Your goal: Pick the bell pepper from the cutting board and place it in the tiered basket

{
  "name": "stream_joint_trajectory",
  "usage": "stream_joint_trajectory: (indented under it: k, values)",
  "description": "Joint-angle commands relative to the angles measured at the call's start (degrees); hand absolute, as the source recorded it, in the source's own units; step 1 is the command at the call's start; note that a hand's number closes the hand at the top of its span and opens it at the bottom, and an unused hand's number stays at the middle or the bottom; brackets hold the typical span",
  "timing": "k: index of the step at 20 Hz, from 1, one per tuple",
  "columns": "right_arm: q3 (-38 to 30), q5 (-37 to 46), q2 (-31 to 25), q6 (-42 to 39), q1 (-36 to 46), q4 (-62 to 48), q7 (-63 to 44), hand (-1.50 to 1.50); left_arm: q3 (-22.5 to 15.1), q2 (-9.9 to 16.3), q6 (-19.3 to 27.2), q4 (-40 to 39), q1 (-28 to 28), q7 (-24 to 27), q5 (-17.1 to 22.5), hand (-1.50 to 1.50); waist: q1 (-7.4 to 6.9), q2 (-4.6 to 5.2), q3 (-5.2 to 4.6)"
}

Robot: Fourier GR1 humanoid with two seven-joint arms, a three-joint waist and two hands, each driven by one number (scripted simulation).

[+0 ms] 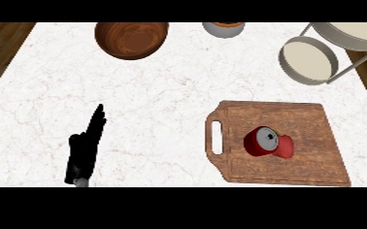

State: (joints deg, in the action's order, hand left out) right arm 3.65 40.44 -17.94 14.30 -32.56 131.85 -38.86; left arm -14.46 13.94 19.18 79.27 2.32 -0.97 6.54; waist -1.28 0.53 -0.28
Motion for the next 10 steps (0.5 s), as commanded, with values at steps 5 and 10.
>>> stream_joint_trajectory:
  k: [5, 10]
  values:
    - [14.24, 27.47, 5.41, -7.74, 13.91, -6.12, -17.61, -1.5, 0.44, -1.58, -0.07, -2.5, -0.44, 1.99, -0.94, 0.0, 0.46, -0.33, 0.16]
    - [18.45, 32.49, 9.88, -18.56, 19.53, -8.47, -27.63, -1.5, 1.02, -0.53, -0.07, 1.45, 1.45, -0.94, -0.88, 0.0, 0.49, -0.52, 0.21]
